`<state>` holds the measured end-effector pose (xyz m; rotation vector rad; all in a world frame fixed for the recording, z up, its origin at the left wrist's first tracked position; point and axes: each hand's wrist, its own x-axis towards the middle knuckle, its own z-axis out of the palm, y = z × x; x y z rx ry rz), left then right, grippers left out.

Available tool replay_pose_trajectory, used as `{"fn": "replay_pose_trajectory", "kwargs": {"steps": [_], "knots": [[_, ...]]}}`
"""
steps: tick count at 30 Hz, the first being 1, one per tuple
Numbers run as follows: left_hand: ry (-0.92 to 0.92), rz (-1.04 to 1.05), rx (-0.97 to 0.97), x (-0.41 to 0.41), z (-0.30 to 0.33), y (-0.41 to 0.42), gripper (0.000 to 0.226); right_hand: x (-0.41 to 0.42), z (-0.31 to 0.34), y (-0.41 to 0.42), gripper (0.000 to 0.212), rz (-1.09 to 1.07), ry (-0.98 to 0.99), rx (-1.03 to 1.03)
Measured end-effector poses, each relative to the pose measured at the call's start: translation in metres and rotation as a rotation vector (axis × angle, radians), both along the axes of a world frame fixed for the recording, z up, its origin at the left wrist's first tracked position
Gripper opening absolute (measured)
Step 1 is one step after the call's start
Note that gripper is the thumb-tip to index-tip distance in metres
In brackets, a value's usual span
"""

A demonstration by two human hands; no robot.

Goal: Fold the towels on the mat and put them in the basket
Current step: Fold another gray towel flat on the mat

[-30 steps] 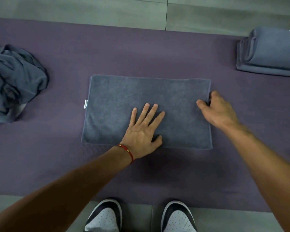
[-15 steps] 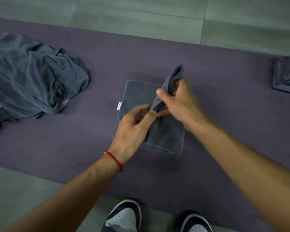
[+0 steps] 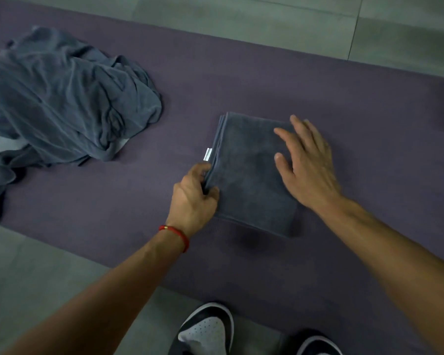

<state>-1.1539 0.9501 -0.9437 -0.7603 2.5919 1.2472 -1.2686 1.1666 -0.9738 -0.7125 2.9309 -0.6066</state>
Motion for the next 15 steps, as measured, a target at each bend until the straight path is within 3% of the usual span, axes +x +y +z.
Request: {"fn": "replay_pose_trajectory", "kwargs": {"steps": [3,8,12,15], "knots": [[-0.073,0.002,-0.068,0.000,-0.007,-0.001,0.040,-0.004,-0.018,0.003,0.063,0.050,-0.214,0.136],[-0.072,0.025,-0.137,-0.002,-0.010,0.003,0.041,-0.009,-0.029,0.005,0.066,0.113,-0.213,0.281],[-0.185,-0.009,-0.279,0.000,-0.014,-0.004,0.044,-0.014,-0.028,0.001,0.068,0.033,-0.201,0.134],[-0.254,-0.045,-0.206,-0.005,-0.009,-0.012,0.055,-0.036,-0.025,0.005,0.066,-0.163,-0.173,0.000]]}}
